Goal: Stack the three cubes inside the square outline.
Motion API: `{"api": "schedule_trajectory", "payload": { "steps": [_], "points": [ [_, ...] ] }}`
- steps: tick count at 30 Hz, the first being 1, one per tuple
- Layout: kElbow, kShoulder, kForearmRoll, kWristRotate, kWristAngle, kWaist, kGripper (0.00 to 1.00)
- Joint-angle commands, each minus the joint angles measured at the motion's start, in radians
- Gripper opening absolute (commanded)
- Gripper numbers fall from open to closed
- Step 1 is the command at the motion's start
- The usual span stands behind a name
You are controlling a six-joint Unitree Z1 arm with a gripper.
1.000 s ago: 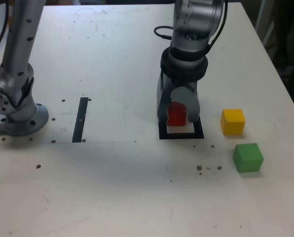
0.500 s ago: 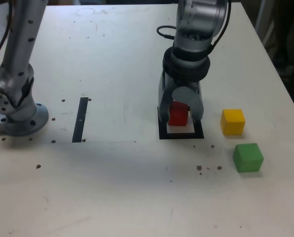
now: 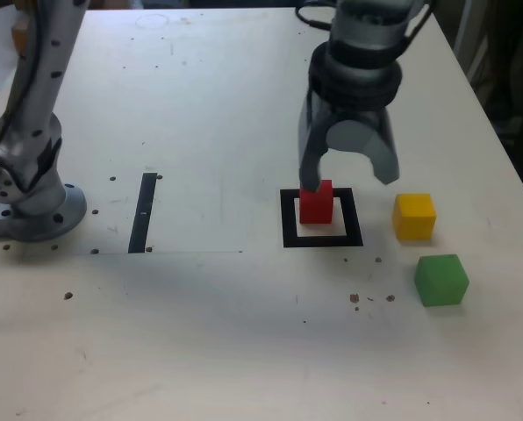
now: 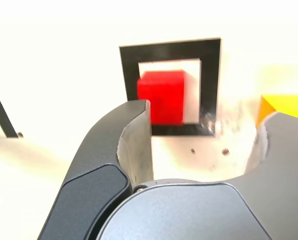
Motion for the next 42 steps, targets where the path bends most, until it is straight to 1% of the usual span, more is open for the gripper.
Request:
{"api": "schedule_trajectory", "payload": {
  "steps": [1,4,7,12,16,18,23,29,30,32,36,38,42],
  "points": [
    [-0.124,0.045,0.039,0.002,-0.001,-0.015,1.00],
    [-0.257,0.105,0.100,0.005,-0.005,-0.028,1.00],
    [-0.358,0.159,0.145,0.007,-0.010,-0.031,0.99],
    [-0.452,0.220,0.172,0.011,-0.008,-0.031,0.99],
    [-0.488,0.258,0.173,0.015,-0.006,-0.030,0.98],
    [-0.495,0.278,0.175,0.016,-0.009,-0.028,0.97],
    [-0.480,0.305,0.182,0.017,-0.022,-0.016,0.90],
    [-0.457,0.320,0.182,0.017,-0.023,-0.003,0.86],
    [-0.458,0.323,0.181,0.017,-0.022,-0.002,0.84],
    [-0.462,0.327,0.179,0.018,-0.013,0.000,0.77],
    [-0.473,0.330,0.174,0.018,0.017,0.002,0.63],
    [-0.478,0.332,0.173,0.018,0.027,0.005,0.59],
    [-0.478,0.335,0.171,0.018,0.024,0.011,0.55]
  ]
}}
